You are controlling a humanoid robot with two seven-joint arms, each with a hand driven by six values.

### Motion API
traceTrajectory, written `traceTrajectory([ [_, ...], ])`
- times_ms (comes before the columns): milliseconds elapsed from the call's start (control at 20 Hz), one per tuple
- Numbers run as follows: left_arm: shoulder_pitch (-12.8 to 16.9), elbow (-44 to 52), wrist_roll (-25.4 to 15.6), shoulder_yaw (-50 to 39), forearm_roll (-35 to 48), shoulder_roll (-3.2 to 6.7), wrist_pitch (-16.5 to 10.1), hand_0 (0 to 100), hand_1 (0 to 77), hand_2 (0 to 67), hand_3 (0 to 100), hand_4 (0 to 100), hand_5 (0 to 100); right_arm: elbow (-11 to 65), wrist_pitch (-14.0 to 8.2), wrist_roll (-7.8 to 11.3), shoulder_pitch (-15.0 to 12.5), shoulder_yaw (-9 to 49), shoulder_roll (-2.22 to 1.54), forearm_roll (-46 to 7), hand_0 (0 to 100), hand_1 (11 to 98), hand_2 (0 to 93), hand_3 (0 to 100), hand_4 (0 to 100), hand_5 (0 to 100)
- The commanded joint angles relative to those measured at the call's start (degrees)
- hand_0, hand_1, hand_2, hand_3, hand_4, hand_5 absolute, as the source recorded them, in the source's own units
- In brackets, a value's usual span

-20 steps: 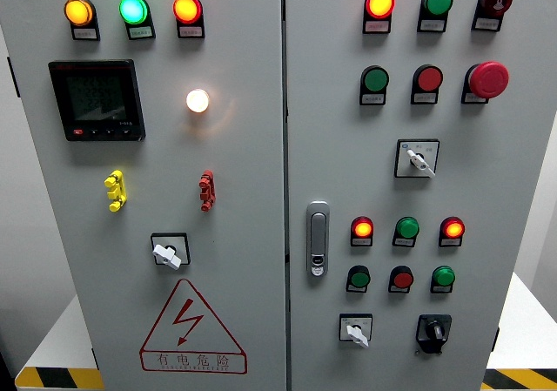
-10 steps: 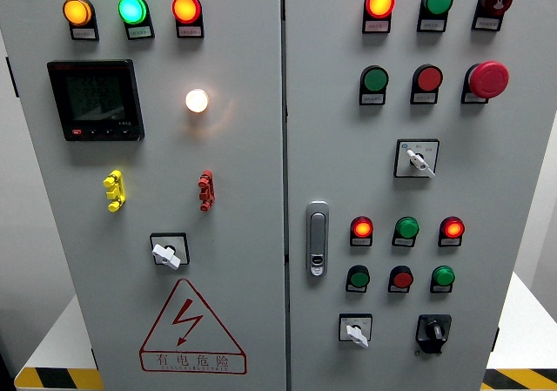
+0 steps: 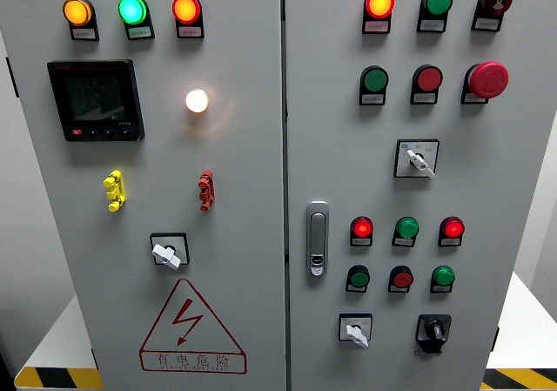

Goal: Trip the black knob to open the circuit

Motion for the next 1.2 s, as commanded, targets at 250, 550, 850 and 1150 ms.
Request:
traceTrajectory([
  [250,0.0,0.0,0.0,0.0,0.0,0.01,0.0,0,3.3,12.9,21,7,2,8.3,-3.5,-2.48,6.9,0.0,0.42,-2.5,70,46.6,3.3,78,85,94],
  [550,0.0,0.0,0.0,0.0,0.0,-0.07,0.0,0,3.3,12.9,21,7,2,9.2,-3.7,-4.15,10.2,-0.3,0.6,-2.6,71,47.6,2.9,92,98,100],
  [850,0.0,0.0,0.0,0.0,0.0,0.01,0.0,0,3.2,12.9,21,7,2,9.3,-3.9,-5.91,14.3,0.1,0.69,-2.1,73,52.0,2.9,95,100,100],
  [1150,0.0,0.0,0.0,0.0,0.0,0.01,0.0,0,3.4,12.9,21,7,2,8.1,-3.9,-6.0,16.9,0.6,0.77,-1.6,80,54.6,3.0,94,100,100],
])
